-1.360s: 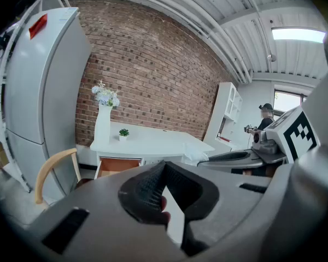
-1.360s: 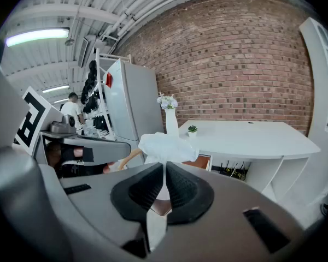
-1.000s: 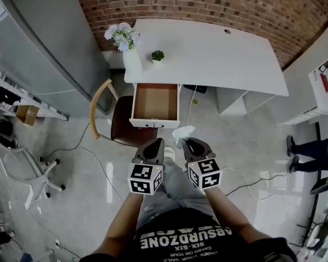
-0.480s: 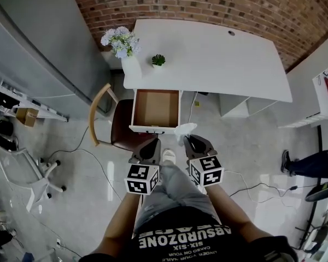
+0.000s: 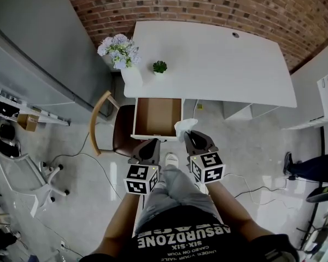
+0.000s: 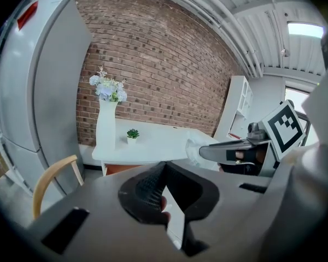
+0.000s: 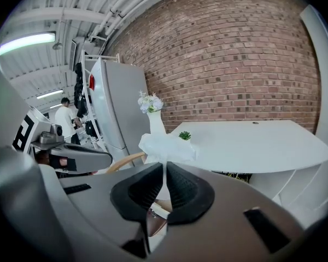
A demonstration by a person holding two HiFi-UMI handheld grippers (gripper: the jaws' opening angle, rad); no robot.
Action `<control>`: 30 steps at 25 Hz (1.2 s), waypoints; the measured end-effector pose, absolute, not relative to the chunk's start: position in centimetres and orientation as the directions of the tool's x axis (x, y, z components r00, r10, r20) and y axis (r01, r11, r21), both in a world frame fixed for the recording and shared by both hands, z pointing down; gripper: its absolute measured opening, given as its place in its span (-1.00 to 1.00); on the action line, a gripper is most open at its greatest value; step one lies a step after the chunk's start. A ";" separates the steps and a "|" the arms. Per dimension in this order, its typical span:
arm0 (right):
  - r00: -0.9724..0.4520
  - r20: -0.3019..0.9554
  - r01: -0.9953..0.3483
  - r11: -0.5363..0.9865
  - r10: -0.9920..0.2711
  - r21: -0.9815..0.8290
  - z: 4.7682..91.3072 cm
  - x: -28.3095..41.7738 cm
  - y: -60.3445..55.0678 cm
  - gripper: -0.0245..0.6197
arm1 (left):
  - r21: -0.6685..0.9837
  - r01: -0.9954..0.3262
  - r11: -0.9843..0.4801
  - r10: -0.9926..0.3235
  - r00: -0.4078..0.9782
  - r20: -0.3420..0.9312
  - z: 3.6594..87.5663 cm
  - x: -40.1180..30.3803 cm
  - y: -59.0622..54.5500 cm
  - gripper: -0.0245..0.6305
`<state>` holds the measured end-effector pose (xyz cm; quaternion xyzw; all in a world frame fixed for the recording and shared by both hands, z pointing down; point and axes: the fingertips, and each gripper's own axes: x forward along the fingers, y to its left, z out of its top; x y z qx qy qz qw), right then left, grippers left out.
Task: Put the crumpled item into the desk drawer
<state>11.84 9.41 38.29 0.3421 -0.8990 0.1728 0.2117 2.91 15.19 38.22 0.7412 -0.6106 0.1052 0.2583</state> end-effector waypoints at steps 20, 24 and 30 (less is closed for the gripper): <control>-0.702 0.472 -0.670 0.720 -0.534 -0.181 38.1 9.1 0.9 -0.88 | 0.245 -0.967 -0.074 -0.865 0.185 0.467 38.7 0.4 7.8 -0.93; -0.704 0.479 -0.664 0.726 -0.524 -0.182 38.3 8.9 0.2 -0.88 | 0.245 -0.968 -0.061 -0.863 0.174 0.475 38.8 0.1 7.5 -0.93; -0.705 0.480 -0.663 0.725 -0.522 -0.185 38.6 7.8 -0.5 -0.88 | 0.243 -0.969 -0.047 -0.864 0.162 0.477 38.9 -1.2 7.0 -0.93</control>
